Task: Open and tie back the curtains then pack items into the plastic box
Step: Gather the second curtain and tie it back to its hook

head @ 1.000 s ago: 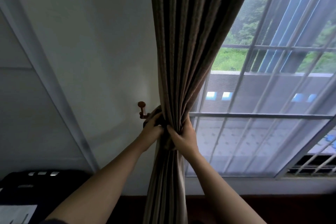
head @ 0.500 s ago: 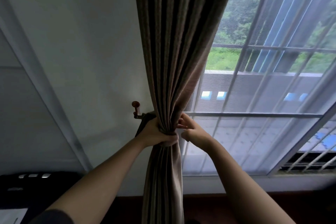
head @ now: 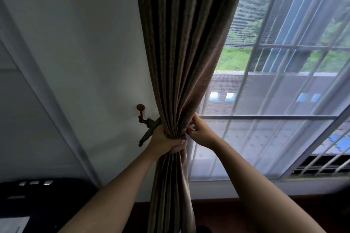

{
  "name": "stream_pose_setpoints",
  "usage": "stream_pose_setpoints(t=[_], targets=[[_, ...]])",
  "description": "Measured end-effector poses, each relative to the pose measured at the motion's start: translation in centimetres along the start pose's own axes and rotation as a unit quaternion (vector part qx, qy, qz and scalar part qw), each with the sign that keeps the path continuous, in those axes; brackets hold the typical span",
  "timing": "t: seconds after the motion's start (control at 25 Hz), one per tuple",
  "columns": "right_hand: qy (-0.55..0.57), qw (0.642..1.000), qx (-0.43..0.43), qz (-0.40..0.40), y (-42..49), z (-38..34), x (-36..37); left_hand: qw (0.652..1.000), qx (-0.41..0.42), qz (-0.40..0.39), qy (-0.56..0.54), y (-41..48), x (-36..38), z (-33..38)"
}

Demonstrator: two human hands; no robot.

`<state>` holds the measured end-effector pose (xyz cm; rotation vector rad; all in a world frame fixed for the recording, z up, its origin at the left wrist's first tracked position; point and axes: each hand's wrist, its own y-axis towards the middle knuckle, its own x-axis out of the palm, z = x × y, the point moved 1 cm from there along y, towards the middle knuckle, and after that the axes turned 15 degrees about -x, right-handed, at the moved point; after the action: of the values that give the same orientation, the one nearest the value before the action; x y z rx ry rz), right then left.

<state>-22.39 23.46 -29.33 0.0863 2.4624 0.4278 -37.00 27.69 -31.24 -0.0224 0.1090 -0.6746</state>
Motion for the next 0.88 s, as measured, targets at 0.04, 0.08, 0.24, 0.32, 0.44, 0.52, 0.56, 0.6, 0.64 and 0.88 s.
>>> stream_pose_setpoints(t=[0.04,0.08,0.24,0.32,0.44,0.52,0.56,0.6,0.64,0.88], targets=[[-0.019,1.000,0.002,-0.009,0.5,0.2,0.1,1.000,0.000,-0.010,-0.010,-0.2,-0.1,-0.2],[-0.033,0.999,0.001,-0.026,0.9,0.3,0.2,0.999,-0.001,-0.023,-0.024,-0.4,-0.2,-0.4],[-0.141,0.982,0.009,-0.122,1.1,0.5,0.1,0.998,-0.026,-0.037,-0.032,-0.6,-0.8,-0.6],[-0.234,0.962,0.016,-0.138,0.9,0.5,-0.1,0.999,-0.027,-0.035,-0.010,-0.9,-0.7,-0.4],[-0.394,0.915,0.042,-0.079,0.8,0.0,-0.3,0.998,-0.039,-0.027,0.029,-1.2,-0.4,0.0],[-0.427,0.901,0.060,-0.043,0.7,-0.2,-0.1,0.997,-0.057,0.011,0.043,-1.2,-0.3,0.1],[-0.428,0.900,0.069,-0.043,0.6,0.0,0.0,0.997,-0.068,0.019,0.042,-1.3,-0.4,-0.1],[-0.419,0.903,0.079,-0.051,0.4,0.2,0.1,0.996,-0.082,0.019,0.038,-1.2,-0.6,-0.5],[-0.404,0.908,0.088,-0.063,0.2,0.6,0.1,0.994,-0.099,0.007,0.040,-1.3,-1.0,-0.8],[-0.348,0.933,0.090,-0.031,-0.7,2.8,-0.2,0.976,-0.198,0.085,-0.041,-0.3,-3.1,0.9]])
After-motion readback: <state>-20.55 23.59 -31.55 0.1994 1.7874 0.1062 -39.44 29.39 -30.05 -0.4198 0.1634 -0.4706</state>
